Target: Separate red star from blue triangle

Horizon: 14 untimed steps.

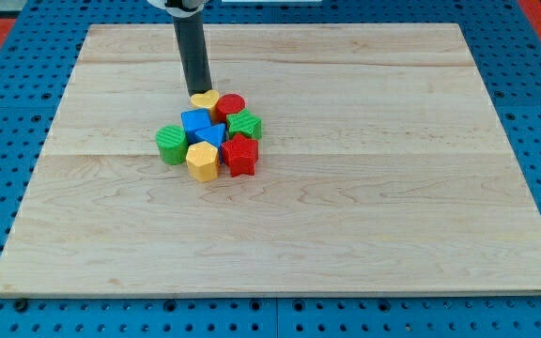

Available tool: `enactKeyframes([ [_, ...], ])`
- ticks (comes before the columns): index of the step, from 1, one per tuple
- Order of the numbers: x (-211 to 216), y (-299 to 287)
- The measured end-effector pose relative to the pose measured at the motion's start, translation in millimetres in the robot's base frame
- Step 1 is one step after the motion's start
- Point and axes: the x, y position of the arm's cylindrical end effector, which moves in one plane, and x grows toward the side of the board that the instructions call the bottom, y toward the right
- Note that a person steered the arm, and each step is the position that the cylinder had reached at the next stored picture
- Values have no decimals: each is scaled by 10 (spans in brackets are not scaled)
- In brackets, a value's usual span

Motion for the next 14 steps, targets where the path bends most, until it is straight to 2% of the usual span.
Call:
enactKeyframes([
  [3, 125, -57],
  [4, 189, -499],
  [5, 545, -1103],
  [6, 977, -1041],
  [12, 682, -1240],
  [13, 703, -1251],
  [14, 899, -1314],
])
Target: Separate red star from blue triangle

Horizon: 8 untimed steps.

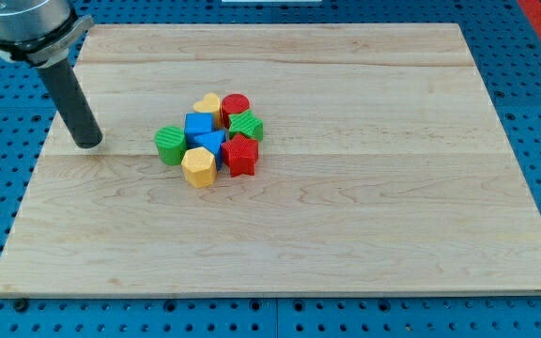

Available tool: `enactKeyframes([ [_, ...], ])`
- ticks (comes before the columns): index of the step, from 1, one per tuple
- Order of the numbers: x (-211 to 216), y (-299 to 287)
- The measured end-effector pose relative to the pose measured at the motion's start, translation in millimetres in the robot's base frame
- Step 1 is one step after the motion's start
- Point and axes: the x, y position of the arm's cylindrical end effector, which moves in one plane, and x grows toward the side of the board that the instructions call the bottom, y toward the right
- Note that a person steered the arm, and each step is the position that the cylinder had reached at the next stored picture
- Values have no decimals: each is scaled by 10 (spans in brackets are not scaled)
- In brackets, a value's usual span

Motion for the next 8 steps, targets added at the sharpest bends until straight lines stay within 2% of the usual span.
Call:
enactKeyframes([
  [1, 573, 356],
  [2, 1156, 1324],
  [3, 1110, 1568],
  [7, 703, 1597],
  [8, 941, 1583],
])
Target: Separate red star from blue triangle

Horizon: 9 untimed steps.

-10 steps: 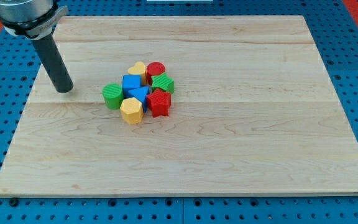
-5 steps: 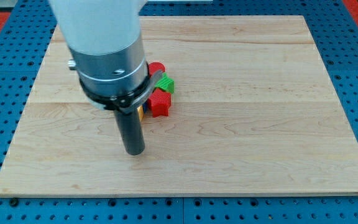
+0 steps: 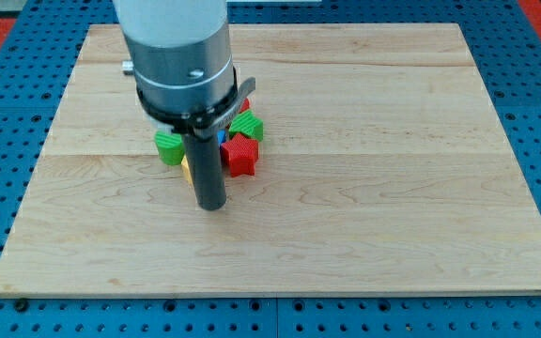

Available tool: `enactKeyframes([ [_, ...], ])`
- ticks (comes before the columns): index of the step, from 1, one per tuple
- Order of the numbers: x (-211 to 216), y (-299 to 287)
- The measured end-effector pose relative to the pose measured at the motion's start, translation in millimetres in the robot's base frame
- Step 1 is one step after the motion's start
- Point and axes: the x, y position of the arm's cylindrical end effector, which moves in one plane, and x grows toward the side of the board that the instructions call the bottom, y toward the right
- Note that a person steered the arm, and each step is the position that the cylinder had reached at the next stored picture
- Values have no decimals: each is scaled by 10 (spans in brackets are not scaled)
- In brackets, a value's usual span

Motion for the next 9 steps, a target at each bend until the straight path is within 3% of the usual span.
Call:
enactKeyframes([
  [4, 246, -50],
  [7, -289, -205],
  [8, -785, 232],
  [9, -1130, 247],
])
